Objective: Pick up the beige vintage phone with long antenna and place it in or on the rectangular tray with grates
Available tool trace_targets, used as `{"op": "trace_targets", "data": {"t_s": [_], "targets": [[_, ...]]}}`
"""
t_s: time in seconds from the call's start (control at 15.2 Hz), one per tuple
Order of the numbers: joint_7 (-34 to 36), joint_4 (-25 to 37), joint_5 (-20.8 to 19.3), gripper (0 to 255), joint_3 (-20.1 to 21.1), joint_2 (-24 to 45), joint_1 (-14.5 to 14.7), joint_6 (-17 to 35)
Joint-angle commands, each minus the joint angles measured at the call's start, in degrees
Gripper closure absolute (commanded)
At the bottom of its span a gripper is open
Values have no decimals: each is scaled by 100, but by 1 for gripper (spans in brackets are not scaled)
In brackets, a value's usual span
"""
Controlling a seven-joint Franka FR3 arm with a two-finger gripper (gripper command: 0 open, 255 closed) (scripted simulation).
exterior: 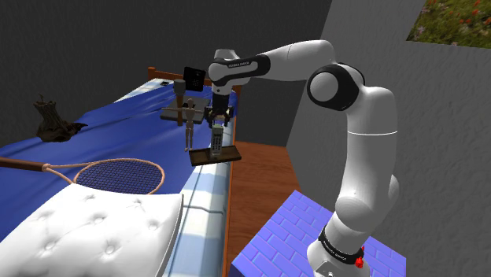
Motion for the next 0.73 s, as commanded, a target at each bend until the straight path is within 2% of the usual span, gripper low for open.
{"op": "trace_targets", "data": {"t_s": [0.0,0.26,0.53,0.66], "targets": [[0,1,0,0,0,-2,0,0],[0,5,0,0,0,1,0,0],[-1,694,2,0,0,-26,-5,-717],[-1,693,2,0,-1,-27,-5,-717]]}}
